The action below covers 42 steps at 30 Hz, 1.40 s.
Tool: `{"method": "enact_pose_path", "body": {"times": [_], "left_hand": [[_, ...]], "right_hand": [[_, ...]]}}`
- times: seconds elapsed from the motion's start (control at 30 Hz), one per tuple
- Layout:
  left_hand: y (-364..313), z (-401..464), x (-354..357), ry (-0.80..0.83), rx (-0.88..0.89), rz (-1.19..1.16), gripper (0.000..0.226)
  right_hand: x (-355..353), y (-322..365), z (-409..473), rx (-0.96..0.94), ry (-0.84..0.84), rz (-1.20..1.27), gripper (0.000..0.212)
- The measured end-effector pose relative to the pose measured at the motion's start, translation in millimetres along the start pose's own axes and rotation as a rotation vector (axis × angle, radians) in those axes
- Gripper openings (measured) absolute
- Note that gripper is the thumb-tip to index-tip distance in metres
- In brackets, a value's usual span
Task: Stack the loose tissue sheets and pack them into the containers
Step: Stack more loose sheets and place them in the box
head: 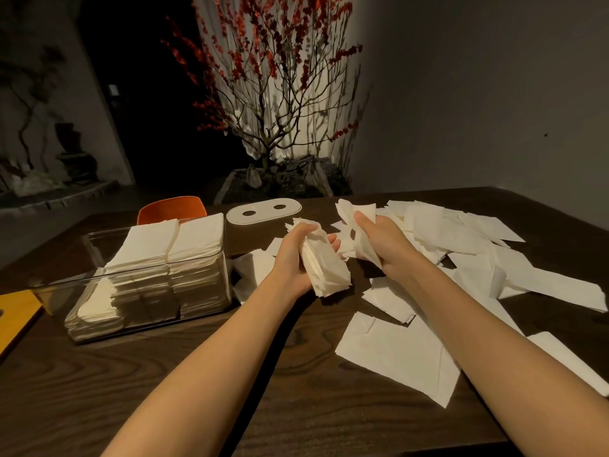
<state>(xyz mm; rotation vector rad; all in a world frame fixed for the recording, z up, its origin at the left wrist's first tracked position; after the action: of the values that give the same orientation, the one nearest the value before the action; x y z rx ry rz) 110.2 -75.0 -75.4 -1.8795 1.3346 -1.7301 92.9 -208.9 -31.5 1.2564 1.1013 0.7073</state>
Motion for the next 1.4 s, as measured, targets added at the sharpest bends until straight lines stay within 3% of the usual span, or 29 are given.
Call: {"method": "enact_pose_path", "body": {"times": [0.2,0.3,0.47,0.6,0.7,0.8,0.9,1.0,1.1,1.2,1.3,1.4], "left_hand": [[16,-9,25,0.078,-0.043,0.033,0.032],[14,-7,23,0.069,-0.003,0.08,0.012],[2,-3,16,0.09,0.065,-0.018,0.024],[-9,-1,9,0.075,0.171,-0.064,0.031],[-8,-4,4,0.046,0.202,-0.016,0.032],[-7,-9,-7,0.019,0.232,0.078,0.037],[-10,-16,-16,0.041,0.284,0.194,0.029],[-11,-18,-22,0.046,0.254,0.287,0.025],[-13,-15,-26,0.024,0.221,0.463,0.038],[-21,-13,-25,0.07,0.254,0.625,0.023],[-36,-14,-26,0.08,0.373,0.83,0.016],[-42,-20,-17,0.085,0.527,1.1,0.03]], "right_hand": [[28,15,-10,-0.183,0.052,-0.156,0.038],[29,15,-12,-0.195,0.033,-0.152,0.032],[16,11,-9,-0.143,0.027,-0.066,0.025],[38,-12,-25,0.144,0.432,0.07,0.036],[45,-18,-38,0.222,0.571,0.212,0.029],[40,-17,-39,0.211,0.534,0.243,0.022],[35,-28,-39,0.284,0.459,0.403,0.029],[42,-33,-48,0.323,0.507,0.527,0.036],[41,-31,-55,0.272,0.498,0.503,0.024],[36,-28,-46,0.179,0.449,0.534,0.024],[26,-27,-30,0.035,0.331,0.36,0.031],[21,-21,-26,-0.084,0.291,0.216,0.039]]}}
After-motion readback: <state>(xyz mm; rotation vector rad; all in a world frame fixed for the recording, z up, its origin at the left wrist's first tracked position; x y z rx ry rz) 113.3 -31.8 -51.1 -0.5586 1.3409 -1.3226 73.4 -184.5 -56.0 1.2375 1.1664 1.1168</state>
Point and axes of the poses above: each hand's wrist, its own z-axis towards the middle knuckle, its own x-axis out of the palm, y = z × x, the point moved 10 cm from there along z, towards the middle knuckle, and after that the axes turned 1 degree about x, right-handed, at the moved point
